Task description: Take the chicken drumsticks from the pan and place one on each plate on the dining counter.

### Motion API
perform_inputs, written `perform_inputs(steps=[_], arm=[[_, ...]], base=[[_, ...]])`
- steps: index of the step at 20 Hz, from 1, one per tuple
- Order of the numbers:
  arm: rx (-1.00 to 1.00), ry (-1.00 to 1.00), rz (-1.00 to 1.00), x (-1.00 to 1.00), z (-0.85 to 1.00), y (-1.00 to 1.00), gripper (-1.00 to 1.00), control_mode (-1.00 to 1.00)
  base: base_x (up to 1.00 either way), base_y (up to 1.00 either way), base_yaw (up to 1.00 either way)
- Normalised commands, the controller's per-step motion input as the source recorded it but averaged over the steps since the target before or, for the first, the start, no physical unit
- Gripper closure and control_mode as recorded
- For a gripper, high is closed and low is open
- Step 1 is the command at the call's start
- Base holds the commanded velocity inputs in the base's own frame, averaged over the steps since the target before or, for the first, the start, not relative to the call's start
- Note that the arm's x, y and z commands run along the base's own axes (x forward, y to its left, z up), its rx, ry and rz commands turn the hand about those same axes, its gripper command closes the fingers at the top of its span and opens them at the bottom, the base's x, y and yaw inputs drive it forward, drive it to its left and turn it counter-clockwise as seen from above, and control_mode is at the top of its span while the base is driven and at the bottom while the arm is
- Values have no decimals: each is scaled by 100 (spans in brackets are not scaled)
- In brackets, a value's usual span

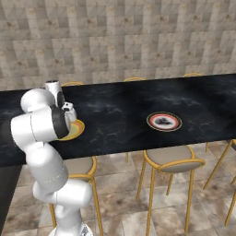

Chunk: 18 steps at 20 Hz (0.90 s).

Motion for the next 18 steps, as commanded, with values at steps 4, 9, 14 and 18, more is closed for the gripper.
perform_inputs(steps=[4,9,14,18], arm=[[0,0,2,30,-20,0,100,-100],[0,-13,0,29,-28,7,100,-100],[0,-12,0,28,-27,13,100,-100],[1,-5,0,16,-22,13,100,-100]], base=[[0,0,0],[0,0,0],[0,0,0],[0,0,0]])
